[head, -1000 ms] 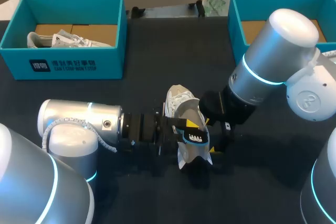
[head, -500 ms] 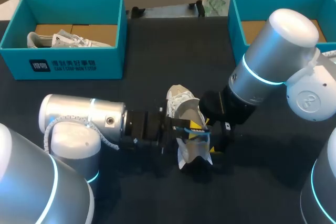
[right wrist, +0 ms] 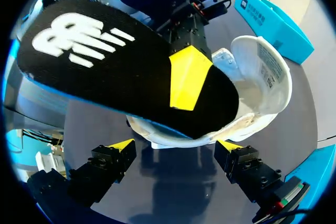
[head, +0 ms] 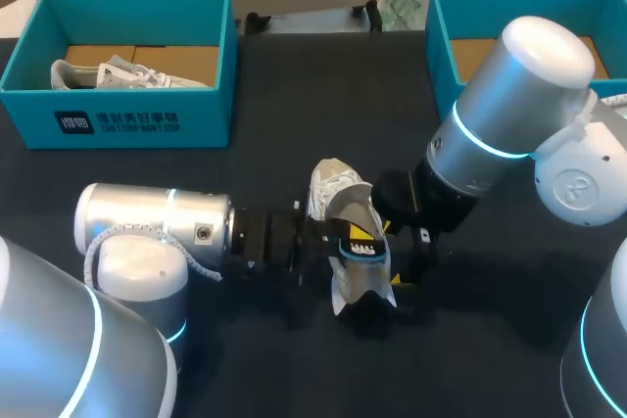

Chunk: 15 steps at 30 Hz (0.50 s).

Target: Take the shoe out of the shoebox, open the shoe tongue, remove and reinsert the insole, then place the shoe into the shoebox

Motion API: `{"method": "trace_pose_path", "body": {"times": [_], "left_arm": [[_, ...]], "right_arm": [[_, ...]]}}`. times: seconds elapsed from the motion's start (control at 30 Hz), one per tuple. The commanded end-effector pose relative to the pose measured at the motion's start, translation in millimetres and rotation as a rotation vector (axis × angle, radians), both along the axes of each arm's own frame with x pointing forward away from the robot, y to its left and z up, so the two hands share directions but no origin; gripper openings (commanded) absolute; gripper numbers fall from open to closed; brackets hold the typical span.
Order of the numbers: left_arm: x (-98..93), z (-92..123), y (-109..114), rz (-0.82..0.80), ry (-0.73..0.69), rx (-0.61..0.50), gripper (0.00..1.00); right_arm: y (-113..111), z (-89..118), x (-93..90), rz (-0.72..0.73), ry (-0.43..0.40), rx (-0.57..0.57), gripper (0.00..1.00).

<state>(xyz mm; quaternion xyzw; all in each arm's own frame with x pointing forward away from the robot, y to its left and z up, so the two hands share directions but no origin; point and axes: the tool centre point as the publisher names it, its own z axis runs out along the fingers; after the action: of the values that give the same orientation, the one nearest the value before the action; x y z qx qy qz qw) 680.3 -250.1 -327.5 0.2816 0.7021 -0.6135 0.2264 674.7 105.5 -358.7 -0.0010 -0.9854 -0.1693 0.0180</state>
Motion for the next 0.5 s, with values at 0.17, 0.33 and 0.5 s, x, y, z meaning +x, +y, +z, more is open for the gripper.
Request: {"method": "trace_pose_path", "body": {"times": [0.17,0.33,0.5], "left_arm": [[12.2,-12.0,-5.6,-0.004,-0.082,0.035,0.0],[17.5,-17.8,-4.6,0.026,-0.119,0.059,0.0],[20.6,-23.9,-3.9,0.04,-0.125,0.079,0.0]], "right_arm": [[0.4,-0.9,-0.9,0.0,-0.002,0.0,1.0],[0.4,-0.9,-0.9,0.0,-0.002,0.0,1.0],[0.4,-0.9,-0.9,0.0,-0.002,0.0,1.0]]}}
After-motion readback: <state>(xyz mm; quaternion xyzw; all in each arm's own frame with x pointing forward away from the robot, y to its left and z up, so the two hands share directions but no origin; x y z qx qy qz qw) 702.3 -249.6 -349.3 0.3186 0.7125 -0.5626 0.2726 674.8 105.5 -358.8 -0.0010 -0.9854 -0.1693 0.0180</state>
